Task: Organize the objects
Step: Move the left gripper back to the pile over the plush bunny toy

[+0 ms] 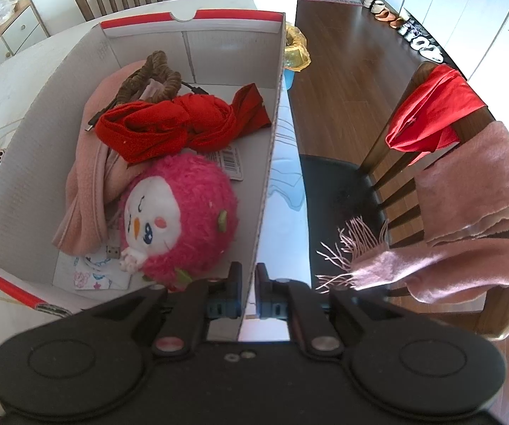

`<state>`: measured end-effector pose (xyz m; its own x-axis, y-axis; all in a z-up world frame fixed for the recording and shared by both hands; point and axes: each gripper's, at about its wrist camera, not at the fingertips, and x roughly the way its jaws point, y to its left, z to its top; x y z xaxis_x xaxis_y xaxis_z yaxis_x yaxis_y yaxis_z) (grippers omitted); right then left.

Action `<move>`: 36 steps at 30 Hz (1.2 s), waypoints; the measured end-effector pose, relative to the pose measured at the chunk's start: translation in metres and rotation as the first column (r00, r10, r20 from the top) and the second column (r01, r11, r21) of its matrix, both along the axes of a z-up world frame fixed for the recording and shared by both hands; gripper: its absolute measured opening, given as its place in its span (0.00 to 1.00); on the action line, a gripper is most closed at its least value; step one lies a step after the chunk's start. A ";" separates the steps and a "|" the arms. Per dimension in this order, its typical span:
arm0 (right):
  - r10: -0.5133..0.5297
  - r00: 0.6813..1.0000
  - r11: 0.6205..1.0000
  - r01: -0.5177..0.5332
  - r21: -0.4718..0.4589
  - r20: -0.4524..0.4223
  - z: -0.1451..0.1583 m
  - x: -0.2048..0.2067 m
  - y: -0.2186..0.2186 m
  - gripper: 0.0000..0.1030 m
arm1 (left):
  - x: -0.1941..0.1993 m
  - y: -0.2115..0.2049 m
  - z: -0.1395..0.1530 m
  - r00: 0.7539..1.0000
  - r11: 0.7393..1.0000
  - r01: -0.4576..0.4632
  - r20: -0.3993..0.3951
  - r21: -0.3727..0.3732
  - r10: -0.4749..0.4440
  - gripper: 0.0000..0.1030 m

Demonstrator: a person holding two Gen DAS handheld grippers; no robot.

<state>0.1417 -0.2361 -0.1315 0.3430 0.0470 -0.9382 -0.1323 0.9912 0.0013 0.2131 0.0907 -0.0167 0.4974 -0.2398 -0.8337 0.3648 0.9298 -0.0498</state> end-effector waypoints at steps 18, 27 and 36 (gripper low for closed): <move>0.006 1.000 1.000 -0.006 -0.004 -0.010 -0.001 0.002 0.000 0.06 | 0.001 0.074 -0.085 0.978 0.977 -0.195 -0.061 0.083 0.201 0.95; 0.002 1.000 1.000 -0.002 -0.003 -0.014 -0.002 0.002 0.000 0.07 | 0.028 0.081 -0.128 0.950 0.958 -0.284 -0.125 0.028 0.285 0.98; 0.005 1.000 1.000 -0.005 -0.009 -0.016 -0.003 0.000 0.001 0.07 | 0.048 0.087 -0.151 0.920 0.931 -0.362 -0.141 0.046 0.365 0.98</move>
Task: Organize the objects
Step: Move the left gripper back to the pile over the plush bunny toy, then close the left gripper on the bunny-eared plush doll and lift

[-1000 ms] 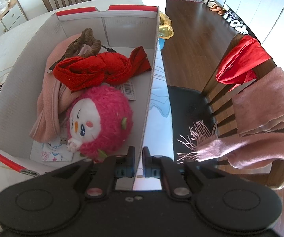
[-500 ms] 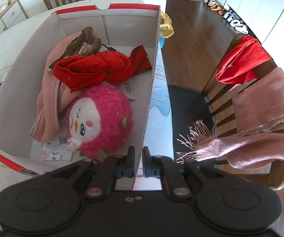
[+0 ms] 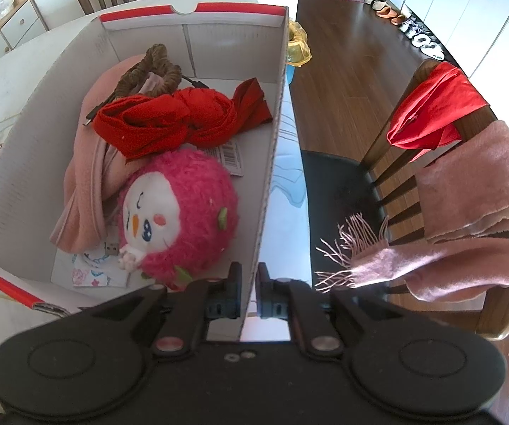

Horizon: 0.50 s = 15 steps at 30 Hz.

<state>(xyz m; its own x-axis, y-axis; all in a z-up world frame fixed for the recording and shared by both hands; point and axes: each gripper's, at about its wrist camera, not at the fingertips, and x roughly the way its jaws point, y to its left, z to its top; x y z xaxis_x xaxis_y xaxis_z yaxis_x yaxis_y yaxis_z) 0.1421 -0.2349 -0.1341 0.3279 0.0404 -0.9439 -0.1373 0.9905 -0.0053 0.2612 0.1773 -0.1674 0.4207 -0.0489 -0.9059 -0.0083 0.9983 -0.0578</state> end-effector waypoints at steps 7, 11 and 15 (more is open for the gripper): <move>0.001 1.000 1.000 -0.001 -0.001 -0.001 0.000 0.000 0.000 0.07 | 0.006 0.005 -0.009 1.000 0.999 -0.018 -0.021 0.032 0.019 0.97; 0.000 1.000 1.000 0.000 0.000 -0.001 0.001 0.000 0.000 0.07 | 0.004 0.006 -0.007 1.000 0.999 -0.007 -0.011 0.042 0.008 0.81; 0.002 1.000 1.000 -0.002 -0.001 -0.002 0.001 0.000 -0.001 0.07 | 0.003 0.005 -0.005 1.000 0.999 -0.008 -0.003 0.050 0.008 0.62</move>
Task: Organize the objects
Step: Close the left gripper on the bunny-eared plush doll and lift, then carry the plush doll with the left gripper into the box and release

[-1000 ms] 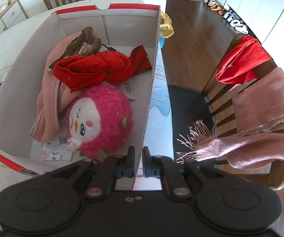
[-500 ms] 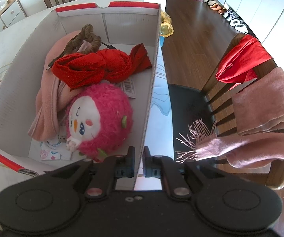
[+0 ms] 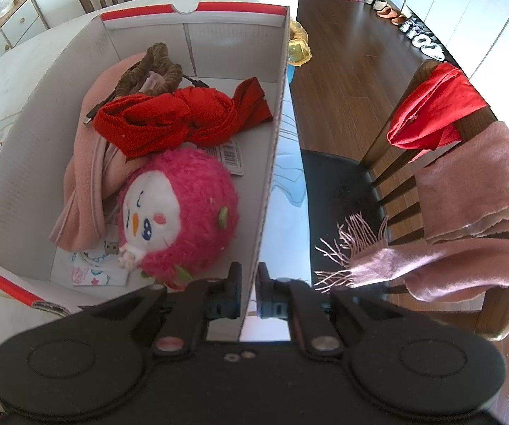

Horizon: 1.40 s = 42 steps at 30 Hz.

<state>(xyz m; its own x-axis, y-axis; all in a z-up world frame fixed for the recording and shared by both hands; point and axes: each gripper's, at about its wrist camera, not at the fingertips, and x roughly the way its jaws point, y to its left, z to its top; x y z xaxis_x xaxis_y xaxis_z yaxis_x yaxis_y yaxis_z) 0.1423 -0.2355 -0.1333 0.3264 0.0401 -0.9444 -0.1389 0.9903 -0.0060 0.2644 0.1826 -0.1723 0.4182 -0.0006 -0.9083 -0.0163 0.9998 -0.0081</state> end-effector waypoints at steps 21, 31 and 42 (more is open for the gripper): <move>0.004 1.000 1.000 -0.004 -0.003 0.001 0.000 0.000 0.000 0.06 | -0.030 -0.031 0.073 0.985 0.988 0.154 0.079 0.014 -0.154 0.52; 0.007 1.000 1.000 -0.007 -0.006 0.001 0.000 0.000 0.000 0.06 | -0.048 -0.081 0.124 0.946 0.956 0.294 0.135 0.017 -0.293 0.52; 0.014 1.000 1.000 -0.014 -0.013 0.001 0.000 0.000 0.002 0.06 | -0.055 -0.152 0.144 0.890 0.907 0.422 0.183 0.018 -0.418 0.52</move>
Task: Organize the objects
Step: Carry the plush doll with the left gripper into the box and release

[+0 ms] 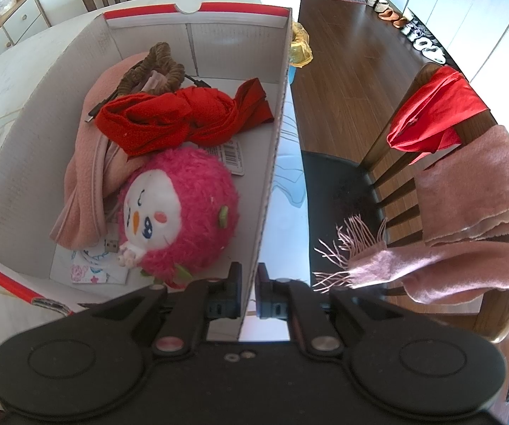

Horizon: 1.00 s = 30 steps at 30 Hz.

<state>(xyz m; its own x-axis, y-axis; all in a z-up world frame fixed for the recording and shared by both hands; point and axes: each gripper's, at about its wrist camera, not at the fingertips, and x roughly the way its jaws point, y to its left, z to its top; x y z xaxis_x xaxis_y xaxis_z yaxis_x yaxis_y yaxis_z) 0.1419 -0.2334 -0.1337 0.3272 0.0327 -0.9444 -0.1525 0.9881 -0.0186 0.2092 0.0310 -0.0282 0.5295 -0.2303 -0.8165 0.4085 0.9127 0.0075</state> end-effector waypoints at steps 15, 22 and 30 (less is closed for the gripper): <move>-0.004 1.000 1.000 0.004 0.003 0.002 0.000 0.000 0.001 0.06 | 0.013 -0.103 -0.025 0.987 0.986 0.159 0.020 0.046 -0.160 0.52; -0.004 1.000 1.000 0.004 0.004 0.004 0.001 0.000 0.002 0.06 | 0.029 -0.124 -0.052 0.983 0.977 0.177 0.030 0.117 -0.181 0.52; -0.005 1.000 1.000 0.005 0.005 0.003 0.001 0.000 0.001 0.06 | 0.064 -0.124 -0.073 0.991 0.987 0.132 -0.032 0.089 -0.130 0.52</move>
